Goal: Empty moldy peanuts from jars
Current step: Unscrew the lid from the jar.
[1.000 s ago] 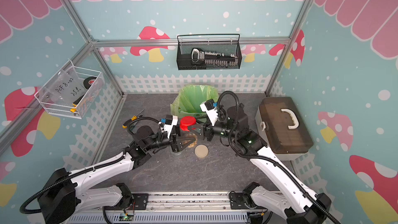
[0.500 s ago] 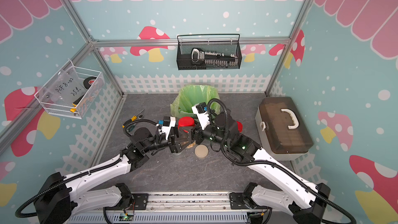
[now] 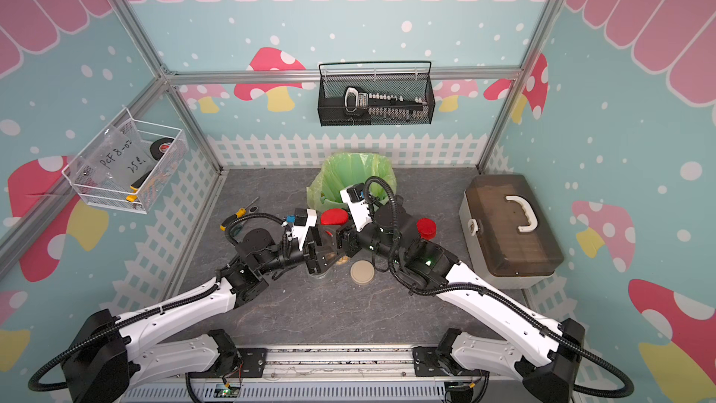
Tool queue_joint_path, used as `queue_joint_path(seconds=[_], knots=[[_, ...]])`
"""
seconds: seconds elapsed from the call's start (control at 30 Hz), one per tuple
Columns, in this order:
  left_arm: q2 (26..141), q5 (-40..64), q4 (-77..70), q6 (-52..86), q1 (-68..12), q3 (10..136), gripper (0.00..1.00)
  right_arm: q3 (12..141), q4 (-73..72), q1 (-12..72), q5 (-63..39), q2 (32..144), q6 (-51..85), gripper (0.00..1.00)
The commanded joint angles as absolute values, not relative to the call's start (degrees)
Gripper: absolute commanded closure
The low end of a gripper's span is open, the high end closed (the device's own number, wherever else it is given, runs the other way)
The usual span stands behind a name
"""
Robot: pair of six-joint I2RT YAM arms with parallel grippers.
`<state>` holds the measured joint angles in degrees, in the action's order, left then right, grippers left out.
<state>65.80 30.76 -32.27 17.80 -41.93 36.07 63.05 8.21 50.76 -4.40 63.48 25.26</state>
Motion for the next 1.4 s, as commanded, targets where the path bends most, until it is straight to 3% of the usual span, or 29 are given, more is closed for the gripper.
queue_joint_path(seconds=[0.0,0.2,0.4,0.6,0.93,1.2,1.37], knots=[[65.8,31.0,-33.6,17.2,-42.2,36.9,0.31,64.7,8.4,51.3,-4.0,64.4,25.5,0.21],[66.1,31.7,-33.6,17.3,-42.2,37.0,0.32,64.3,8.4,51.3,-3.3,63.3,25.1,0.33],[66.5,32.4,-33.7,17.5,-42.2,37.3,0.32,64.2,8.2,51.2,-4.4,62.3,25.2,0.2],[66.4,32.5,-33.8,17.5,-42.2,37.2,0.32,64.4,7.5,51.1,-6.6,60.7,25.4,0.2],[66.0,33.0,-34.1,17.7,-42.2,37.0,0.32,65.5,9.9,51.1,-5.8,63.0,23.8,0.29],[66.2,34.1,-33.8,17.7,-42.2,37.3,0.32,66.2,10.3,50.4,-7.3,62.7,23.2,0.54],[66.2,36.1,-34.4,18.1,-42.2,37.3,0.32,67.0,11.2,45.6,-19.7,62.4,24.4,0.64]])
